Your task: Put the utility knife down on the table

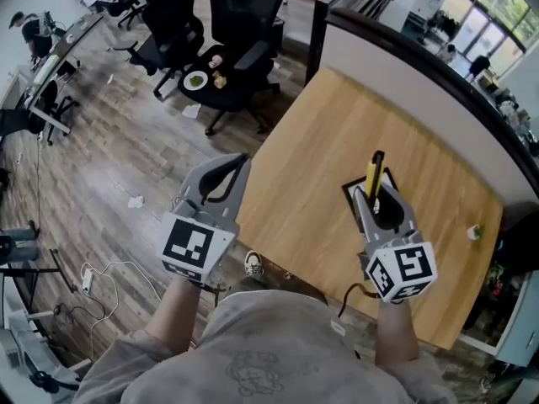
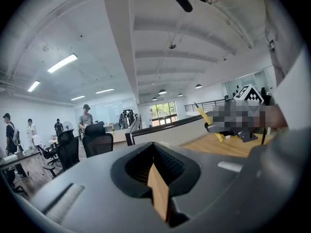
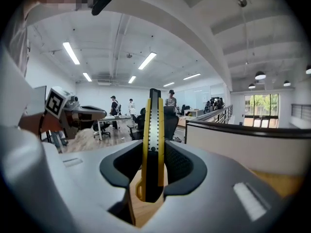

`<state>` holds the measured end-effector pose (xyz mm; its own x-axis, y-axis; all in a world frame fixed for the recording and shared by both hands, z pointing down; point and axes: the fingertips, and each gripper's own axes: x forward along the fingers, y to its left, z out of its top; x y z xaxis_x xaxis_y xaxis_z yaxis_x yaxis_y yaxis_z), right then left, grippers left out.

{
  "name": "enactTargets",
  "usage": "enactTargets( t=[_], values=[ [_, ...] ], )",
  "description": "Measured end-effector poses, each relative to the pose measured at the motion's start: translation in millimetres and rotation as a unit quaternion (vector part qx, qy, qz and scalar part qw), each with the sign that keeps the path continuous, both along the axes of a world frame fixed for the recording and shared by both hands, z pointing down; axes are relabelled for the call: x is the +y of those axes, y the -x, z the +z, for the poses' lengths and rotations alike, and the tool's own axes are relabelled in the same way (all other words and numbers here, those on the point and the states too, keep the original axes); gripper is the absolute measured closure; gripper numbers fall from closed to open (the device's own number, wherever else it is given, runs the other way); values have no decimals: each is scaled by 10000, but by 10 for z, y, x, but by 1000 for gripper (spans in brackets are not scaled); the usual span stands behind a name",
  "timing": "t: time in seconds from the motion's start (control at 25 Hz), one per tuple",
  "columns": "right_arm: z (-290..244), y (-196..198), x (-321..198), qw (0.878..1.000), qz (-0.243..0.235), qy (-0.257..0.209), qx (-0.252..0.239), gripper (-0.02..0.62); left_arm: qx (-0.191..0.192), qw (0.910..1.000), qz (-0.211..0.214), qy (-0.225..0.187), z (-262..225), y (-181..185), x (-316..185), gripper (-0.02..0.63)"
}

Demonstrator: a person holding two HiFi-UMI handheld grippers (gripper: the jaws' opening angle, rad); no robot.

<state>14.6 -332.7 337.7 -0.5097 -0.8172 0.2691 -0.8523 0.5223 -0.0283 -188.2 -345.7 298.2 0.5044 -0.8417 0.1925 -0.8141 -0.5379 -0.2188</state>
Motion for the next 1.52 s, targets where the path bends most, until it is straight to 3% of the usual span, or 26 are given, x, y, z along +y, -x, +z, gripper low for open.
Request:
enactTargets(
  t=[0.36, 0.64, 0.76, 1.16, 1.36, 1.52],
  values=[
    [431, 90, -771, 9969, 216, 450, 605, 459, -81, 9996, 70, 263, 294, 149, -531, 606],
    [1325, 140, -1319, 9871, 246, 1445, 639, 459, -136, 9975, 145, 677, 806, 85, -916, 606],
    [1716, 231, -1462, 9800, 212, 1891, 587, 459, -144, 9951, 90, 975, 1092, 156, -1018, 606],
    [3103, 515, -1642, 9460, 153, 3054, 1078, 459, -181, 9818, 85, 1888, 2015, 351, -1110, 606],
    [3565, 506, -1642, 9276, 321, 3511, 1235, 459, -117, 9767, 133, 2137, 2274, 392, -1121, 606],
    [3732, 517, -1653, 9208, 407, 3636, 1352, 457, -93, 9753, 132, 2205, 2369, 486, -1137, 606]
  ],
)
